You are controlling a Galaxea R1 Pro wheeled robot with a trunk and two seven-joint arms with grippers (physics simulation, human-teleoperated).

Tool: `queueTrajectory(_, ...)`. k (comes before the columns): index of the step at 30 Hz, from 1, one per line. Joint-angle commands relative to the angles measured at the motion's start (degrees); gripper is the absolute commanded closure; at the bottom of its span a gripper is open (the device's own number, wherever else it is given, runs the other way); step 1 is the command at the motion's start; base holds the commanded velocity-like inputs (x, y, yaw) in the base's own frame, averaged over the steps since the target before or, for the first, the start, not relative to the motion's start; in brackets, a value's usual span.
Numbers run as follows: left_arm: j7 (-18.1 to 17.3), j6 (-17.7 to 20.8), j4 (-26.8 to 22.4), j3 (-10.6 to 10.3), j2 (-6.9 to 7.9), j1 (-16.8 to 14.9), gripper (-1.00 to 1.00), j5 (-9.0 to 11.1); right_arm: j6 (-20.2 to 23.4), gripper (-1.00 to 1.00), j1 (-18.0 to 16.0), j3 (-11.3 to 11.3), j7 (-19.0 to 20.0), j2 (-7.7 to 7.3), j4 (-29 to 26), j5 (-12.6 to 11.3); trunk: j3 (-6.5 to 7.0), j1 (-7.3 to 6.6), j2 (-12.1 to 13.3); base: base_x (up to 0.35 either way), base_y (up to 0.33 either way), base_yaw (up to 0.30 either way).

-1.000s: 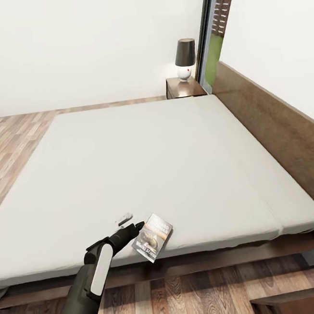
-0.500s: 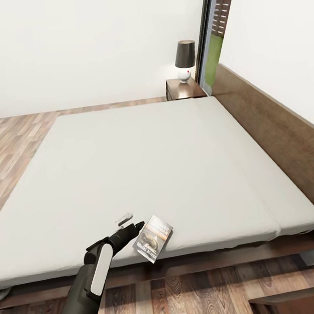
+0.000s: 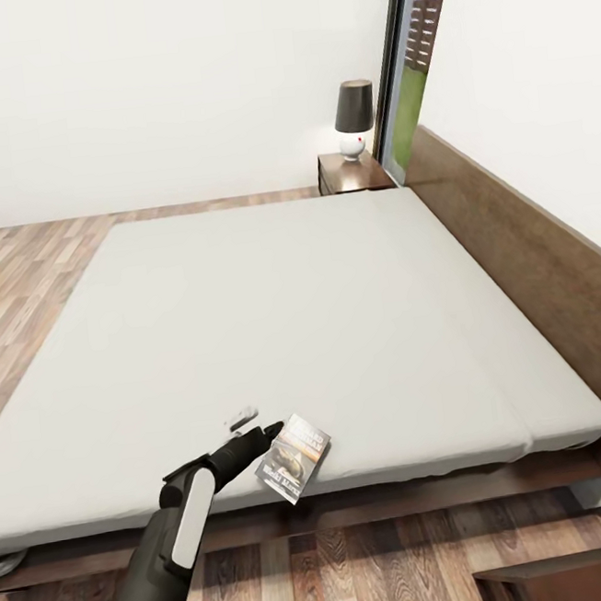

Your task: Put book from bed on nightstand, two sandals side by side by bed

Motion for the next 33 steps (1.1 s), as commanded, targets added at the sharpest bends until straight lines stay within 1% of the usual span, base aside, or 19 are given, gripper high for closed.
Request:
queueTrajectory(1, -1.37, 0.41, -0.05, 0.07, 0.09, 0.03, -1.0, 0.09, 0.16, -1.0, -0.03, -0.44, 0.27, -0.01, 0.04, -0.04, 0.15, -0.22, 0.39, 0.0, 0.0, 0.0)
queueTrajectory(3, -6.25, 1.73, -0.07, 0.06, 1.09, 0.19, -1.0, 0.07, 0.16, -1.0, -0.03, -0.44, 0.27, -0.01, 0.04, -0.04, 0.5, -0.66, 1.19, 0.0, 0.0, 0.0)
queueTrajectory(5, -14.42, 6.06, -0.08, 0.1, 3.83, 0.29, -1.0, -0.04, 0.16, -1.0, -0.04, -0.44, 0.27, -0.01, 0.04, -0.04, 0.86, -1.1, 1.99, 0.0, 0.0, 0.0)
queueTrajectory(6, -16.69, 7.14, -0.07, 0.12, 4.54, 0.33, -1.0, -0.12, 0.16, -1.0, -0.04, -0.44, 0.27, -0.01, 0.04, -0.04, 1.04, -1.32, 2.39, 0.0, 0.0, 0.0)
queueTrajectory(7, -17.55, 7.54, -0.06, 0.12, 4.9, 0.36, -1.0, -0.15, 0.16, -1.0, -0.04, -0.44, 0.27, -0.01, 0.04, -0.04, 1.22, -1.54, 2.79, 0.0, 0.0, 0.0)
queueTrajectory(8, -18.83, 8.11, -0.04, 0.13, 5.65, 0.51, -1.0, -0.19, 0.16, -1.0, -0.04, -0.44, 0.27, -0.01, 0.04, -0.04, 1.4, -1.76, 3.2, 0.0, 0.0, 0.0)
queueTrajectory(9, -19.28, 8.34, -0.03, 0.13, 6.03, 0.61, -1.0, -0.19, 0.16, -1.0, -0.04, -0.44, 0.27, -0.01, 0.04, -0.04, 1.58, -1.98, 3.6, 0.0, 0.0, 0.0)
queueTrajectory(11, -20.48, 8.86, -0.01, 0.09, 7.31, 1.3, -1.0, -0.18, 0.16, -1.0, -0.02, -0.44, 0.27, -0.01, 0.04, -0.04, 1.94, -2.42, 4.4, 0.0, 0.0, 0.0)
queueTrajectory(13, -20.91, 9.02, -0.01, 0.07, 7.9, 2.26, -1.0, -0.19, 0.16, -1.0, -0.03, -0.44, 0.27, -0.01, 0.04, -0.04, 2.3, -2.86, 5.2, 0.0, 0.0, 0.0)
queueTrajectory(16, -21.18, 9.05, 0.0, 0.06, 8.26, 3.96, -1.0, -0.28, 0.16, -1.0, -0.04, -0.44, 0.27, -0.01, 0.04, -0.04, 2.84, -3.52, 6.4, 0.0, 0.0, 0.0)
queueTrajectory(23, -21.27, 8.67, 0.04, 0.06, 8.51, 10.35, -1.0, -0.53, 0.16, -1.0, -0.02, -0.44, 0.27, -0.01, 0.04, -0.04, 4.1, -5.06, 9.21, 0.0, 0.0, 0.0)
queueTrajectory(24, -21.27, 8.29, 0.14, 0.06, 8.56, 11.68, -1.0, -0.62, 0.16, -1.0, -0.03, -0.44, 0.27, -0.01, 0.04, -0.04, 4.27, -5.28, 9.61, 0.0, 0.0, 0.0)
queueTrajectory(25, -21.3, 6.63, 0.36, 0.08, 8.94, 14.31, -1.0, -1.27, 0.16, -1.0, -0.02, -0.44, 0.27, -0.01, 0.04, -0.04, 4.45, -5.5, 10.01, 0.0, 0.0, 0.0)
queueTrajectory(27, -21.37, 4.23, 0.75, 0.07, 10.12, 16.83, -1.0, -2.02, 0.16, -1.0, -0.03, -0.44, 0.27, -0.01, 0.04, -0.04, 4.81, -5.93, 10.82, 0.0, 0.0, 0.0)
queueTrajectory(28, -21.38, 3.52, 1.07, 0.06, 10.41, 17.48, -1.0, -2.16, 0.16, -1.0, -0.04, -0.44, 0.27, -0.01, 0.04, -0.04, 4.99, -6.15, 11.22, 0.0, 0.0, 0.0)
queueTrajectory(30, -21.52, -0.14, 3.76, 0.06, 11.25, 19.75, -1.0, -2.56, 0.16, -1.0, -0.03, -0.44, 0.27, -0.01, 0.04, -0.04, 5.35, -6.59, 12.02, 0.0, 0.0, 0.0)
queueTrajectory(31, -21.66, -1.34, 4.78, 0.08, 11.41, 20.13, -1.0, -2.63, 0.16, -1.0, -0.03, -0.44, 0.27, -0.01, 0.04, -0.04, 5.53, -6.81, 12.42, 0.0, 0.0, 0.0)
queueTrajectory(32, -22.59, -5.72, 8.73, 0.13, 11.71, 20.89, -1.0, -2.79, 0.16, -1.0, -0.02, -0.44, 0.27, -0.01, 0.04, -0.04, 5.71, -7.03, 12.82, 0.0, 0.0, 0.0)
queueTrajectory(33, -23.62, -9.15, 11.91, 0.17, 11.83, 21.17, -1.0, -2.91, 0.16, -1.0, -0.02, -0.44, 0.27, -0.01, 0.04, -0.02, 5.89, -7.25, 13.22, 0.0, 0.0, 0.0)
